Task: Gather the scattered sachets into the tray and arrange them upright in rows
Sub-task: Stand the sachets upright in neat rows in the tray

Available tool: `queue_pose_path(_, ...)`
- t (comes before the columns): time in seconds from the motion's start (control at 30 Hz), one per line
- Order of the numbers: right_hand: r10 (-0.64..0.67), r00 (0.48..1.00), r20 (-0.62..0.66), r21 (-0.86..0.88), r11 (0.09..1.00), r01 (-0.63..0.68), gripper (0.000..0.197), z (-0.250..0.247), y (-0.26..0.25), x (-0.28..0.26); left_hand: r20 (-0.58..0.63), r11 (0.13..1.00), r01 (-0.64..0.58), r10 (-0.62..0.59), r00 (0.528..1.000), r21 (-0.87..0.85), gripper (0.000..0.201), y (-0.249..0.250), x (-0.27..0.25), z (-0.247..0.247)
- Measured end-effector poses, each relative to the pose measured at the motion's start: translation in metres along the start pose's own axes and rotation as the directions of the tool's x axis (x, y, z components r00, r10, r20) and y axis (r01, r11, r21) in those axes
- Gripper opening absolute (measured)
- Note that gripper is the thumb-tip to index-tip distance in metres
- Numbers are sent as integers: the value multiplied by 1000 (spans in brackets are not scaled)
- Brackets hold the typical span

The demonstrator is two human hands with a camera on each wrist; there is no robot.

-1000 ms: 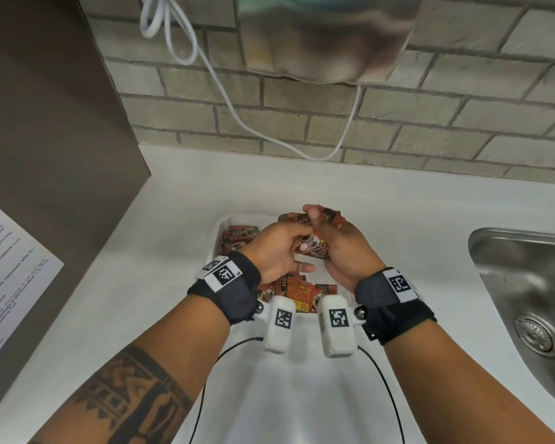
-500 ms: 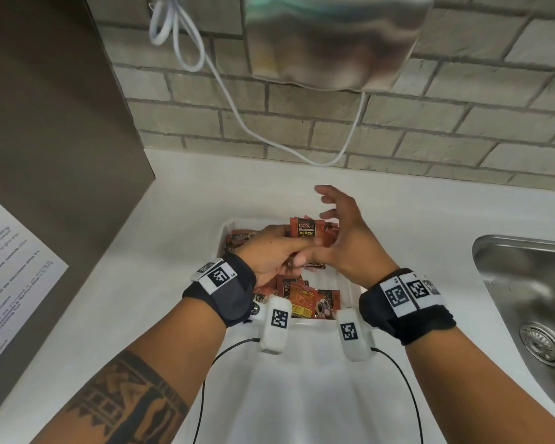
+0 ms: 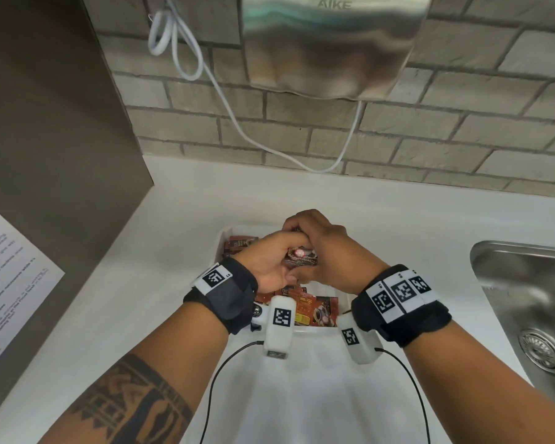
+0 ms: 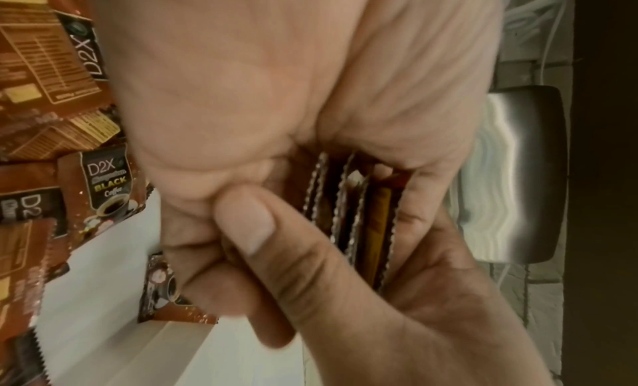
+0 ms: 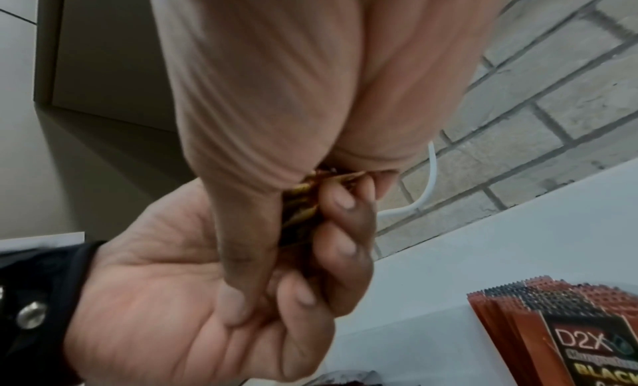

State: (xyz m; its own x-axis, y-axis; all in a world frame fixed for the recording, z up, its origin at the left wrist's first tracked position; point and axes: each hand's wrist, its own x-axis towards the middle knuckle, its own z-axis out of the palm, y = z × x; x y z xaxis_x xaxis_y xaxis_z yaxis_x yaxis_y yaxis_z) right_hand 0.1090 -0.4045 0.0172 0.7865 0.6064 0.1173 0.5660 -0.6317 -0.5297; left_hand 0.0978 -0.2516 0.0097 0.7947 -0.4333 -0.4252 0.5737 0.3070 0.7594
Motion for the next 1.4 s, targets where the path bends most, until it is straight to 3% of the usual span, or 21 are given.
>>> queue_pose_path(0.07, -15, 1000, 13, -35, 999, 16, 74, 0, 0, -2, 19, 1000, 7, -7, 1000, 12, 6, 0, -1, 0)
queue_pose_path(0.17, -36, 998, 59, -64, 997, 39, 72, -3, 1, -4, 21, 1000, -5, 4, 1000, 19, 18, -2, -1, 1)
queue_pose_path(0.33, -79, 997, -26, -27, 997, 79, 65, -5, 3, -4, 35, 994, -107, 107, 994, 18, 23, -5, 2, 6)
queue_pose_path(0.57, -47, 996, -70, -147, 988, 37, 72, -10, 4, -3, 37, 985, -170, 169, 985, 31, 19, -1, 7, 14)
queue_pose_path(0.77, -54, 992, -115, -117, 992, 40, 62, -11, 9, -3, 113, 984, -178, 176, 978, 2, 29, 0, 12, 16)
queue_pose_path(1.1, -57, 993, -101, -79, 996, 49, 53, -13, 12, 2, 70, 984, -176, 178, 982, -33, 28, -2, 22, 17)
queue_pose_path(1.3, -26, 999, -38, -41, 999, 24, 73, -23, 7, 0, 143, 966, -225, 207, 968, 125, 20, 2, 20, 11)
queue_pose_path(1.4, 20, 996, -92, 102, 995, -10, 62, -34, 10, -5, 153, 928, -275, 242, 958, 250, 19, 3, 17, 3)
